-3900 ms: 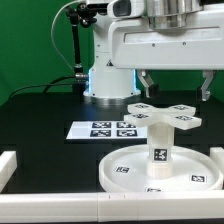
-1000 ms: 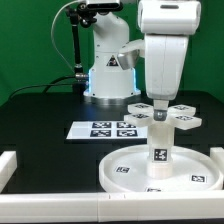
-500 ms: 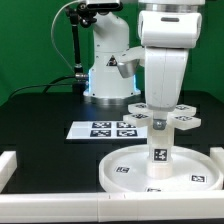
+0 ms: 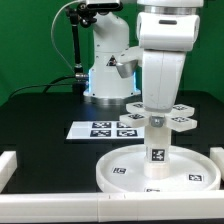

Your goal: Assemble round table

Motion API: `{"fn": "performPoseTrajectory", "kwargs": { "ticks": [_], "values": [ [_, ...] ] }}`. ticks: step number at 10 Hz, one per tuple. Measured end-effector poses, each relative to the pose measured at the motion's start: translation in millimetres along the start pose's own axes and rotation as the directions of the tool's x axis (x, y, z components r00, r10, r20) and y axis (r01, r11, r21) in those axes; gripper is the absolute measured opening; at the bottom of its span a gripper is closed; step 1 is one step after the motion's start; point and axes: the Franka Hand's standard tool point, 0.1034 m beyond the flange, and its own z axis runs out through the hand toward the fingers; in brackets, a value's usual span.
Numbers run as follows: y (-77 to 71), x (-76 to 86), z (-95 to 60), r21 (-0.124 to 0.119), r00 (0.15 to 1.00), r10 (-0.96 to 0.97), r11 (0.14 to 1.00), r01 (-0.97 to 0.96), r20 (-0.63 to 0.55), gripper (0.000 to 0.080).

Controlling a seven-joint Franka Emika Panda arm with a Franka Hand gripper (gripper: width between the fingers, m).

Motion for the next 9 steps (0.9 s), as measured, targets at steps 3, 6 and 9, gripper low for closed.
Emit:
{"fn": "performPoseTrajectory", "kwargs": {
  "ticks": [3, 6, 9],
  "values": [
    [-1.0, 0.4, 0.3, 0.005, 0.989, 0.148, 0.989, -0.148, -0.009, 0.0445],
    [-2.8, 1.4, 0.8, 0.025, 0.861, 0.509, 0.861, -0.508, -0.024, 0.0446],
    [-4.2, 1.8, 0.9, 0.034, 0.735, 0.677, 0.736, -0.676, -0.024, 0.0446]
  ]
}}
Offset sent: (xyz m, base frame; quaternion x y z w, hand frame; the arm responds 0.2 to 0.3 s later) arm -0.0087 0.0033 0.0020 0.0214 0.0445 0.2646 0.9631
